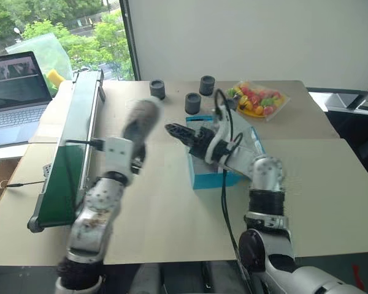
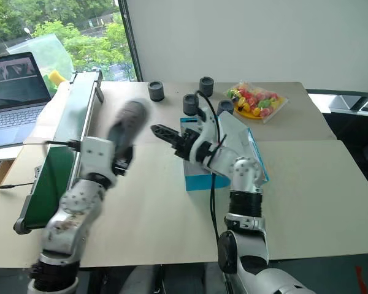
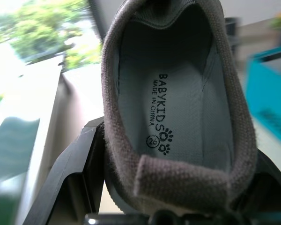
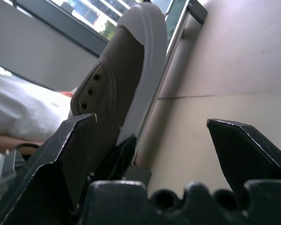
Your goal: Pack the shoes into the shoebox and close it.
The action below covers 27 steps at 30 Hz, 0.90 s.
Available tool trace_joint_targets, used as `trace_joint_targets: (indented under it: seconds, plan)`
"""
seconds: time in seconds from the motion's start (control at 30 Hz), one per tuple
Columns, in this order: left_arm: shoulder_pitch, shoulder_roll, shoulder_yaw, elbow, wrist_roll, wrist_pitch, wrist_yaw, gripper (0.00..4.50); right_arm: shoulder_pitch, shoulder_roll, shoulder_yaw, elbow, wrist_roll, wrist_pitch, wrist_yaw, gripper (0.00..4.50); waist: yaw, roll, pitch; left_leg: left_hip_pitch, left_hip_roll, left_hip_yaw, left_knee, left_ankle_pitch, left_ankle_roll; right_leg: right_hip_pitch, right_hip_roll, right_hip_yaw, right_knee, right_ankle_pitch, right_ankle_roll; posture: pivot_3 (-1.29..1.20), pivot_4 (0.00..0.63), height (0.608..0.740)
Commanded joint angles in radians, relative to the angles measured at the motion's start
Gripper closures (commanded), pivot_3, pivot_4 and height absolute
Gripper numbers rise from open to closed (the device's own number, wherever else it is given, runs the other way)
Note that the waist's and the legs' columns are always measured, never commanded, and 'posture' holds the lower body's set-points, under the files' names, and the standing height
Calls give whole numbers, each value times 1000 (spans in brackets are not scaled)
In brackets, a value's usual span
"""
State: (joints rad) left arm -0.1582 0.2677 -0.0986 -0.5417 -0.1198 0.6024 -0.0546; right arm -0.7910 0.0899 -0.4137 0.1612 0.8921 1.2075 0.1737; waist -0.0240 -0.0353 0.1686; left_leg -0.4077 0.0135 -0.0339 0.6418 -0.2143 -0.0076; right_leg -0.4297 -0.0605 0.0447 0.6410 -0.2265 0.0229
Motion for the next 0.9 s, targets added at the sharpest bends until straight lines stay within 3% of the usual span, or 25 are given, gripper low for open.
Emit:
trace_joint_targets:
  seconds: [0.03, 0.13, 0.47, 0.57, 0.83, 0.9]
  plan:
    - [15, -58, -37, -69, -39, -10, -27, 1748, -69, 68, -58, 21, 118, 45, -79, 0, -14, 0, 0, -1, 0, 2, 0, 0, 1, -2, 0, 1, 1, 0, 0, 0, 150, 740]
    - [9, -88, -46, -78, -67, 8, -51, 1748, -64, 72, -63, 14, 165, 40, -116, 0, -24, 0, 0, -9, 0, 8, 1, 0, 1, -10, 2, 1, 5, 0, 0, 0, 150, 740]
    - [-75, -89, -19, -61, -160, 60, -149, 1748, -35, 67, -22, -11, 238, -22, -217, 0, -19, 0, 0, -8, -3, 8, 5, 0, 1, -8, 3, 0, 2, 0, 1, 0, 150, 740]
    - [-81, -77, -9, -43, -156, 62, -155, 1764, -26, 52, -8, -25, 243, -44, -240, 679, -22, 0, 0, -8, -2, 9, 5, 0, 1, -8, 4, 0, 4, 0, 1, 0, 150, 740]
    - [-81, -73, -4, -24, -144, 63, -152, 1764, -24, 43, 1, -41, 285, -75, -267, 3330, -20, 0, 0, -8, -2, 8, 6, 0, 1, -8, 4, 0, 5, 0, 1, 0, 150, 740]
    - [-81, -69, -11, -25, -137, 61, -153, 1764, -23, 42, 3, -41, 292, -76, -267, 3330, -20, 0, 0, -8, -2, 8, 6, 0, 1, -8, 4, 0, 5, 0, 1, 0, 150, 740]
